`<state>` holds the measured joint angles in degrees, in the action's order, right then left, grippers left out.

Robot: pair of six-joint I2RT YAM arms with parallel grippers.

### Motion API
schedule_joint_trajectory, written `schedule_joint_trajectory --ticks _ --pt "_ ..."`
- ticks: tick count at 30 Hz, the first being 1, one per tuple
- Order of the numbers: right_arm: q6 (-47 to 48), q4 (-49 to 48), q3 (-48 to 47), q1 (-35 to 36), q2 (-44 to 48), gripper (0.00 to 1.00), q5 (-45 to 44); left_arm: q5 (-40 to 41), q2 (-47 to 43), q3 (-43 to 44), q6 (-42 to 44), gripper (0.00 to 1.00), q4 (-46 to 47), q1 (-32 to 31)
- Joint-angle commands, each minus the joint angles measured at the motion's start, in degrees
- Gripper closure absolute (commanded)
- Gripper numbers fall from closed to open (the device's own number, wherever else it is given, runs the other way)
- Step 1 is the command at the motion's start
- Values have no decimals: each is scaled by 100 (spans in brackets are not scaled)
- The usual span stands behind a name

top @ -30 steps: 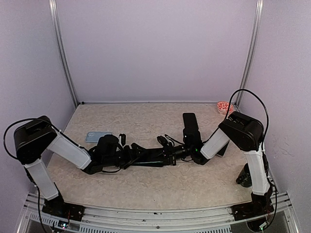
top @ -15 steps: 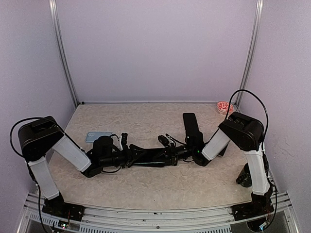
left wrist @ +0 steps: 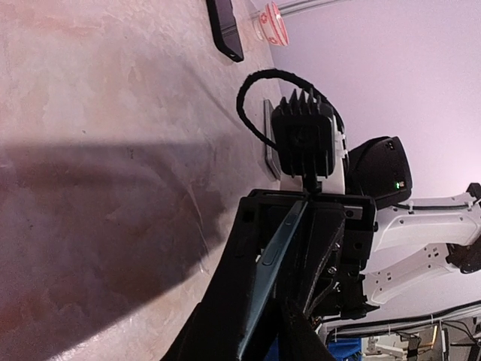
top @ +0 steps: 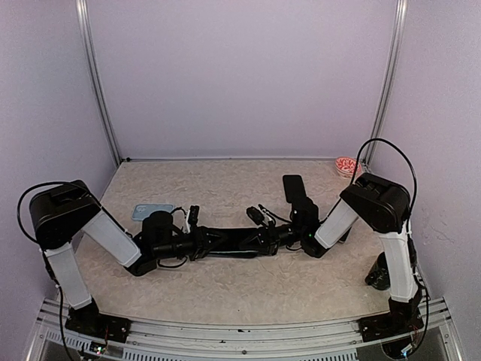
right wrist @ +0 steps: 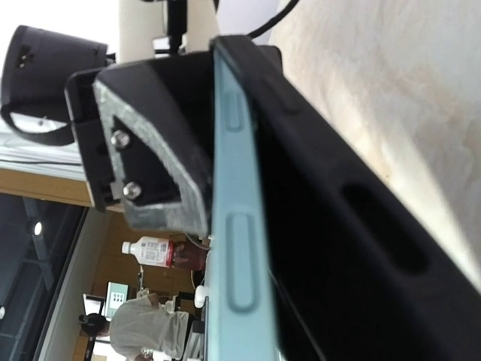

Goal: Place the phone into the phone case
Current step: Install the phone on the phone case.

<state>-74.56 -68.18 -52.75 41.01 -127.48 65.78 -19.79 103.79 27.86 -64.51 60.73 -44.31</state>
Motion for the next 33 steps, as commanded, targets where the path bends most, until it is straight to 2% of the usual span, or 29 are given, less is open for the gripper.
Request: schedule_joint_trajectory --ticks 1,6,10,15,23,26,33 --pt "26 102 68 27 161 96 -30 -434 -69 123 114 77 949 -139" --pt "92 188 63 20 195 92 -28 -509 -52 159 122 82 1020 -156" --pt "205 423 57 -6 299 83 -18 -515 -59 159 131 85 1021 -156" --pt "575 986 100 -117 571 67 -10 -498 -116 151 157 88 1007 -143" --pt "1201 2083 255 -362 1121 58 -26 -447 -275 124 283 94 804 -122" --pt "1647 2800 243 -441 1376 57 -81 -430 -368 131 359 95 658 -104" --pt "3321 5164 -141 -520 1986 54 -483 -333 -656 134 612 98 268 -45"
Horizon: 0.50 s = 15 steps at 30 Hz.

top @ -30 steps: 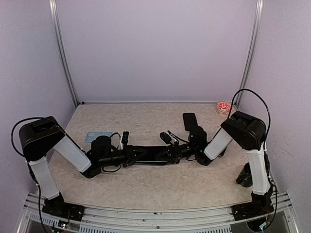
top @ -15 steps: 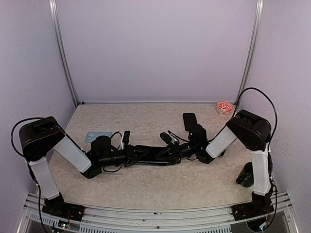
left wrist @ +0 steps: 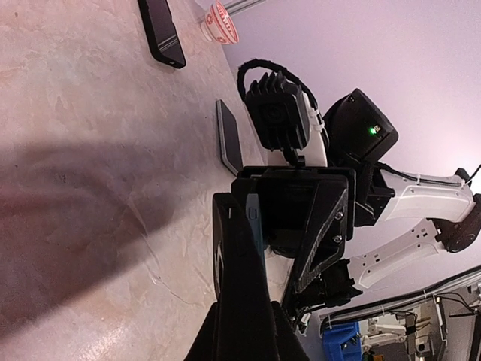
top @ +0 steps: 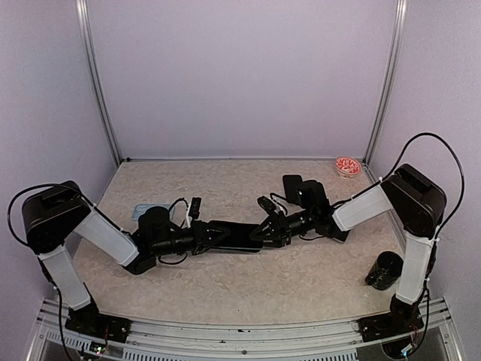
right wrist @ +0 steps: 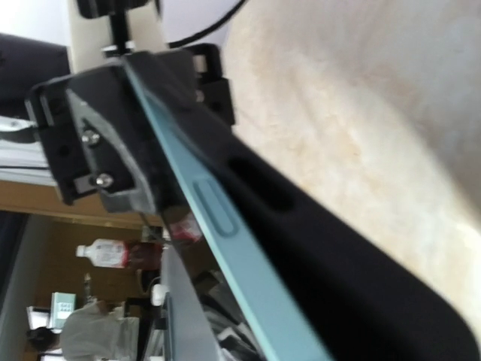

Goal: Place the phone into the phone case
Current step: Install the phone on the phone case.

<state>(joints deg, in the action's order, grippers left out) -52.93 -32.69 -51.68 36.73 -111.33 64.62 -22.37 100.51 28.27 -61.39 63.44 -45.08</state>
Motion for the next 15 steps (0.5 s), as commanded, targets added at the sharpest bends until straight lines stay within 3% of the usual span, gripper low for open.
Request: schedule_joint_trajectory --ticks 1,9,15 --pt "1322 1853 -288 -106 450 54 -411 -68 -378 91 341 99 -34 34" --pt "2224 2983 -344 -285 1147 51 -572 -6 -689 80 687 100 -391 43" --pt "2458 3027 -145 -575 1472 50 -345 -23 -1013 61 984 100 -572 38"
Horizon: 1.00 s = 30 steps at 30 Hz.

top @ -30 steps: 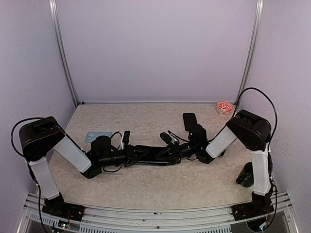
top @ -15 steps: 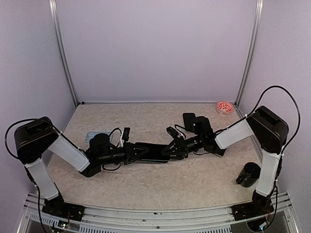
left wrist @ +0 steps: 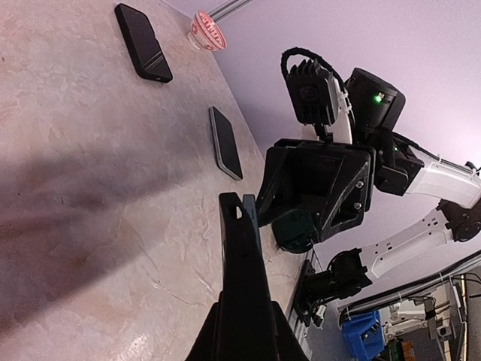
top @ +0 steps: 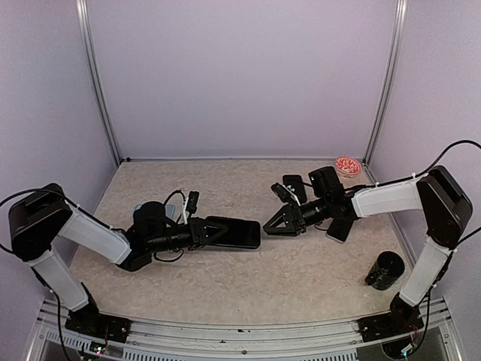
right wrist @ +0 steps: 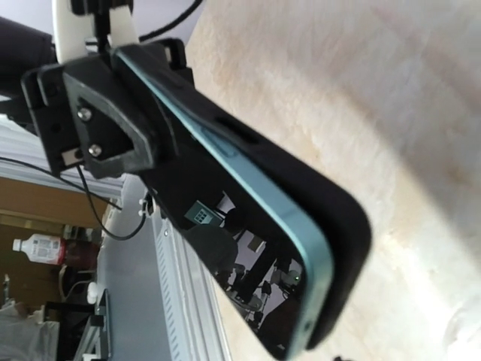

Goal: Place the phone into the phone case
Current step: Install the phone on the phone case, then press the bottom corners of the phone case.

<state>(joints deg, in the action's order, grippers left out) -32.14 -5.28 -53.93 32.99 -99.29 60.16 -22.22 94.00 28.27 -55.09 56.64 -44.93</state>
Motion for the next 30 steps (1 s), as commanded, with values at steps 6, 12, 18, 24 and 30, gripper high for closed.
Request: schedule_joint_trajectory --ticks 6,12,18,24,30 --pt "343 -78 294 -311 339 48 402 -262 -660 121 633 100 2 26" --pt "-465 -1764 763 -303 364 48 1109 -760 -801 236 736 100 84 6" --pt "-753 -2647 885 -121 456 47 1416 -1158 -701 295 659 100 422 -7" --pt "-530 -2574 833 106 385 47 1482 -1587 -467 333 388 100 1026 -29" --pt "-459 -2600 823 265 453 48 1577 -1741 -315 440 358 100 1088 -103"
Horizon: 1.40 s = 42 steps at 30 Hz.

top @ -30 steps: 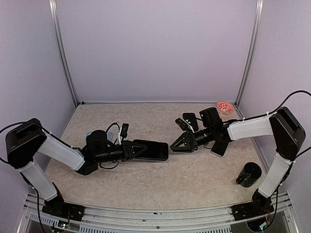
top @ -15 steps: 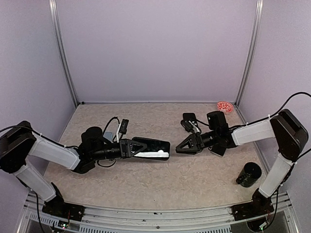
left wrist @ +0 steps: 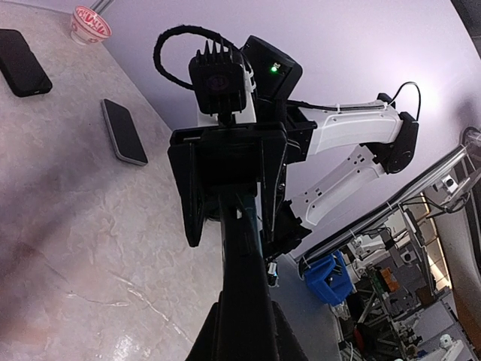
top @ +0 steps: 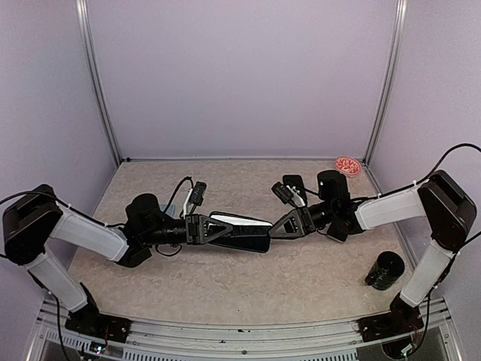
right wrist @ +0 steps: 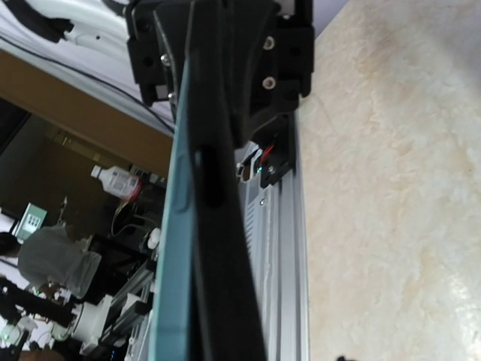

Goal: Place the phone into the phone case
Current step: Press the bottom corners of the phone case.

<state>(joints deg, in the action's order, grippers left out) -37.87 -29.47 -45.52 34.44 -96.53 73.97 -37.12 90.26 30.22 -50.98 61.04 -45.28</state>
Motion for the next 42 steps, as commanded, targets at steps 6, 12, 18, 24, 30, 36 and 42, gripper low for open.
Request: schedule_joint_trajectory --ticks 6,12,18,24,30,36,42 --pt "151 -233 29 202 318 58 340 -176 54 239 -18 100 562 -69" --pt "-263 -783 180 204 270 75 487 -156 46 248 -4 100 485 -69" --pt "-378 -916 203 212 298 84 501 -89 37 248 89 100 328 -81" --pt "169 33 -25 213 403 100 156 80 3 299 262 82 -50 -87" --pt "984 1473 -399 213 469 100 -632 160 -18 377 418 79 -356 -92" --pt "1029 1585 -436 213 517 100 -767 161 -12 423 499 99 -416 -113" --pt "991 1542 -466 196 539 74 -649 154 -13 458 567 100 -484 -111"
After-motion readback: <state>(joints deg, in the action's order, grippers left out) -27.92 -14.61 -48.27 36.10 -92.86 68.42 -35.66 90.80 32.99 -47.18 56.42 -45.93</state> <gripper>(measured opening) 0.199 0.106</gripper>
